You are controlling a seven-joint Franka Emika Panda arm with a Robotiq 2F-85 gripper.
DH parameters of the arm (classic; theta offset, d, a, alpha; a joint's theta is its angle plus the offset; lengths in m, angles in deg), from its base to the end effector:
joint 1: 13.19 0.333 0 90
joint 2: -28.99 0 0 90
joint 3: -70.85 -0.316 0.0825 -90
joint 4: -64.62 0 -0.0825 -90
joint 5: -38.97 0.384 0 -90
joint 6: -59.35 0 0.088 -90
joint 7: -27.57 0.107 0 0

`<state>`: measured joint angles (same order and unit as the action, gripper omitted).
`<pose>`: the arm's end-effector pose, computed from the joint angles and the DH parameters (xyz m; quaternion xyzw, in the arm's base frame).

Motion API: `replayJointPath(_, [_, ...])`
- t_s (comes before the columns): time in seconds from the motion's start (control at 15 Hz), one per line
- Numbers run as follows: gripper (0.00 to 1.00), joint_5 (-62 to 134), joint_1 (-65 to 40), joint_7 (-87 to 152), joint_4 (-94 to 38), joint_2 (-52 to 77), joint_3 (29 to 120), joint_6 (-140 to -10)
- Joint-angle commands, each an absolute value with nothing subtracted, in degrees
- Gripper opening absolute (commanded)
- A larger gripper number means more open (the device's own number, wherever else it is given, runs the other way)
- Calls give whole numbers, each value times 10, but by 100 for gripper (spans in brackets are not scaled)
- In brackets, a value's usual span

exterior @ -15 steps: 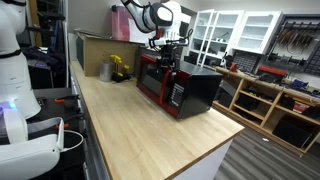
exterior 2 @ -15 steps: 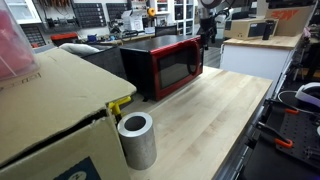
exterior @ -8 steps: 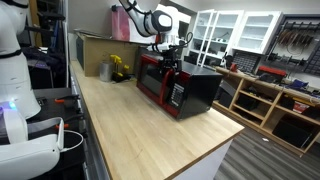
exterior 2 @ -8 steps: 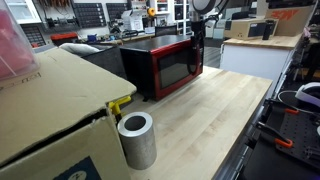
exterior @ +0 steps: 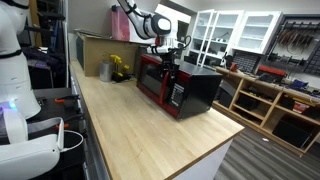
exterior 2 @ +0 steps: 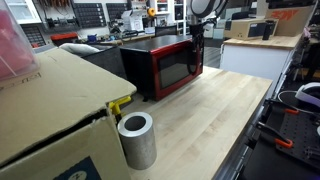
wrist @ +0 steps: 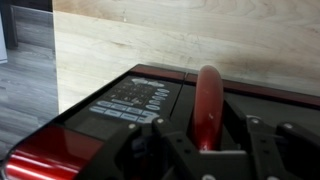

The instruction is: Open the microwave door

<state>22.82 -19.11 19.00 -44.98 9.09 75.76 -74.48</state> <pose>0.6187 -0.1200 0.3228 0.9892 0.0769 0.0163 0.1238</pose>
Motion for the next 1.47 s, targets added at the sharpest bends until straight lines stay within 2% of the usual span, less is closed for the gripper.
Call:
replayJointPath(0.0, [27,241,-192,183,-439,88,758,-748])
replayJointPath(0.2, [8,253,-189,183,-450,100,756,-753])
replayJointPath(0.6, [8,252,-186,177,-495,128,753,-764])
replayJointPath(1.4, [8,193,-180,171,-648,215,761,-872])
